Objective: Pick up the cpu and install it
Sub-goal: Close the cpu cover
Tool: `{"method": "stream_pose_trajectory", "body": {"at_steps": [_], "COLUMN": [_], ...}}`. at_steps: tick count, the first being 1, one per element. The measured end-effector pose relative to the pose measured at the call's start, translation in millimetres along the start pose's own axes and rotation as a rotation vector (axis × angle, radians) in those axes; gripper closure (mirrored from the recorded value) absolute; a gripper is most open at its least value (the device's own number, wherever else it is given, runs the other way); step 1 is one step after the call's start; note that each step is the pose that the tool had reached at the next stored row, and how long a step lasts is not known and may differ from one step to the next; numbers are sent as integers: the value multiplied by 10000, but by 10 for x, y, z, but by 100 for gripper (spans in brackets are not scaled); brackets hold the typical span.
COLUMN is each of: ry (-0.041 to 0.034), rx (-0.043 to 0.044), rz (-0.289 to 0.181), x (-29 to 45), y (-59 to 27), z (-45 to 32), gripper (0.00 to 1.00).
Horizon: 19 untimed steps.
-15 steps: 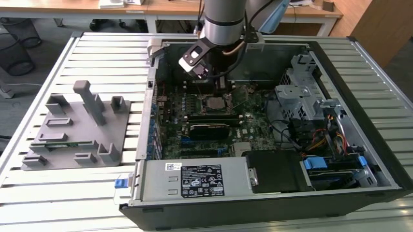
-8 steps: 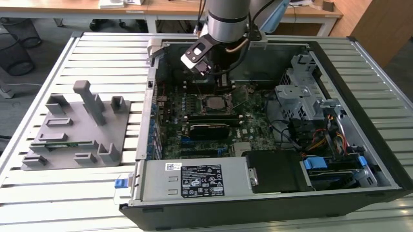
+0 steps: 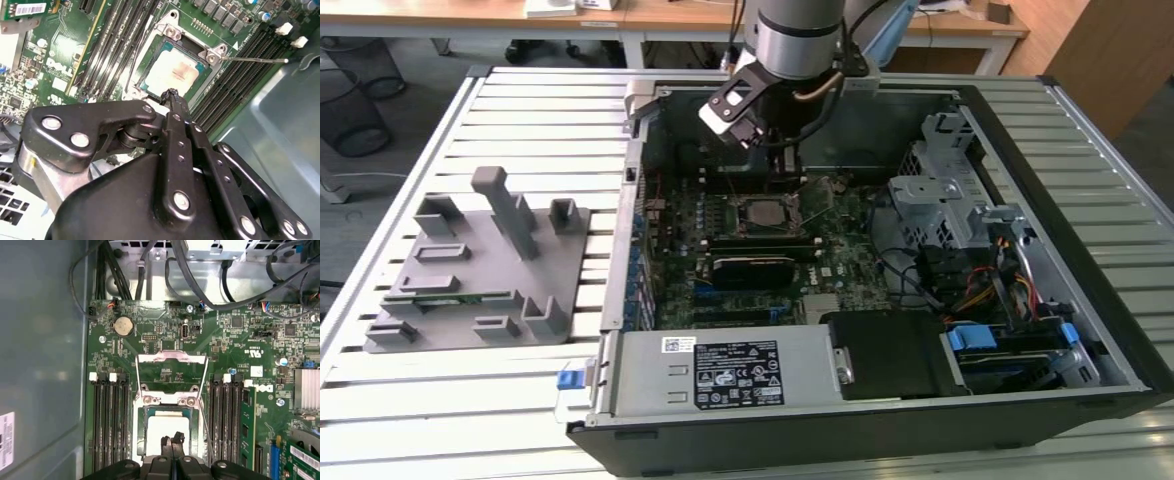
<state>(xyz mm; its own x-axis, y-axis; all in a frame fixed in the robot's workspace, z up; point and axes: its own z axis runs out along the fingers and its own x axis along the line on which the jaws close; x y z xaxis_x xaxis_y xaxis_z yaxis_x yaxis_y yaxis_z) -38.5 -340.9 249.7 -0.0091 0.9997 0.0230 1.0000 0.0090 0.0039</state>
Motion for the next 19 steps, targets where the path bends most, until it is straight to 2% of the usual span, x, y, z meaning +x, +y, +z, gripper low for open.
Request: {"method": "stream_pose_trajectory", "body": {"at_steps": [3,12,19], "ry": [0,-22,-12], "rx": [2,2,96], "rz": [-67,-86,-222], "x": [0,-59,-63], "y": [0,4,186], "z": [-31,-33,-32], "gripper": [89,89,89]}}
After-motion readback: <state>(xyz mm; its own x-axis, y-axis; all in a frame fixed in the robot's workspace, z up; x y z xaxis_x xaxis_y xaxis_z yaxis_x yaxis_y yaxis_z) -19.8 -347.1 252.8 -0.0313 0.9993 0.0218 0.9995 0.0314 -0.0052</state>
